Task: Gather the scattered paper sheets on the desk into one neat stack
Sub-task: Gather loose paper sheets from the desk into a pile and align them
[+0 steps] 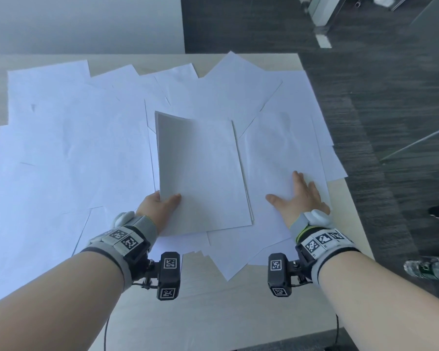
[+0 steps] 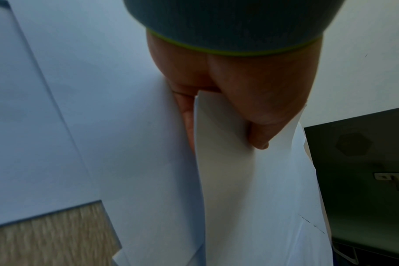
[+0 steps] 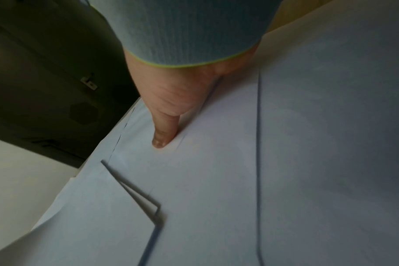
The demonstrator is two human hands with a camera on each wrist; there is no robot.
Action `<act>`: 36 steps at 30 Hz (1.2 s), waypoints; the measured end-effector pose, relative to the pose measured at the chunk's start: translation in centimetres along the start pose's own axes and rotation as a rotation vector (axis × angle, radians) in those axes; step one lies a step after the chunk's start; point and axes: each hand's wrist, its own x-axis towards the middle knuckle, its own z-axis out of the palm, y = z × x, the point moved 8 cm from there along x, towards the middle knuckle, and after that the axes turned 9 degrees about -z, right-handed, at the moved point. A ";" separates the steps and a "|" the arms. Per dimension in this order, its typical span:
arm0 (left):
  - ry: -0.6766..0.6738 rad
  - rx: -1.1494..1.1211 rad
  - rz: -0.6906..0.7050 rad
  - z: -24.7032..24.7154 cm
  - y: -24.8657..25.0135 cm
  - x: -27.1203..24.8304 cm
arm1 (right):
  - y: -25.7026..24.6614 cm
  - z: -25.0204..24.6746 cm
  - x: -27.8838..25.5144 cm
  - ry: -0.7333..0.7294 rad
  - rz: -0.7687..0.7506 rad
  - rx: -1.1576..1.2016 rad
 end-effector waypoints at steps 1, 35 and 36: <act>-0.002 -0.003 0.003 0.0 0.0 0.0 | 0.0 -0.3 -0.1 0.007 0.011 0.017; -0.045 -0.014 0.017 0.3 0.5 -0.3 | -1.0 -0.8 -4.4 0.217 -0.132 0.631; -0.050 -0.018 0.015 0.4 0.4 -0.3 | -1.6 -0.3 -5.0 0.188 -0.156 0.643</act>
